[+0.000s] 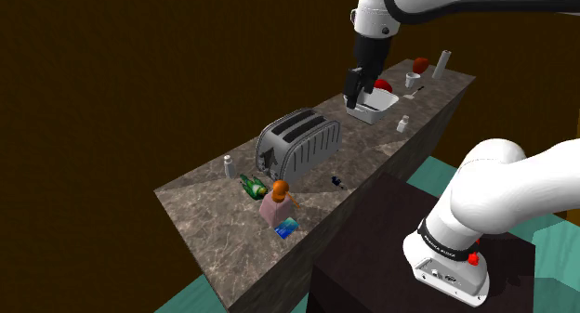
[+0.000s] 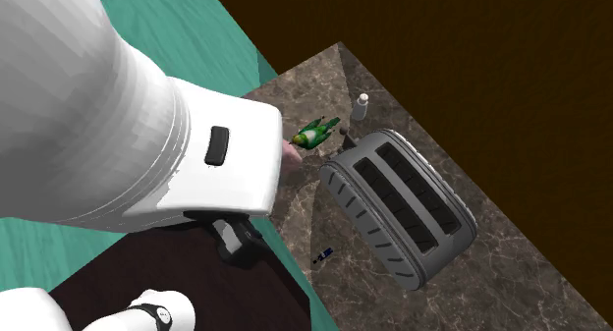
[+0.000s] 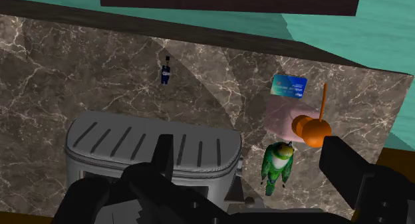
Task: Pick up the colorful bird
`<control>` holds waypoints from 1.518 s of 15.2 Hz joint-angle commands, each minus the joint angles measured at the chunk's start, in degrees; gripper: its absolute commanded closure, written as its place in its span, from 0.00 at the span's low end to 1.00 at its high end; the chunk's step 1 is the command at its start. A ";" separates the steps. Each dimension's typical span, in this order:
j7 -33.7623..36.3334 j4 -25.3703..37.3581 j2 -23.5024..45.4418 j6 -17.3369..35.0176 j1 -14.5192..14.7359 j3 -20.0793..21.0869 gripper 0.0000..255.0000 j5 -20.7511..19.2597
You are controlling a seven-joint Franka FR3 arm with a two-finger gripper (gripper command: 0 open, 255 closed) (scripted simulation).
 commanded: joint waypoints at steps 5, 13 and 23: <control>2.44 -2.50 5.28 7.13 0.62 1.94 0.00 1.17; 7.32 -3.75 19.30 21.16 1.52 5.81 0.00 2.46; 14.60 1.86 41.16 35.68 2.07 9.84 0.00 0.08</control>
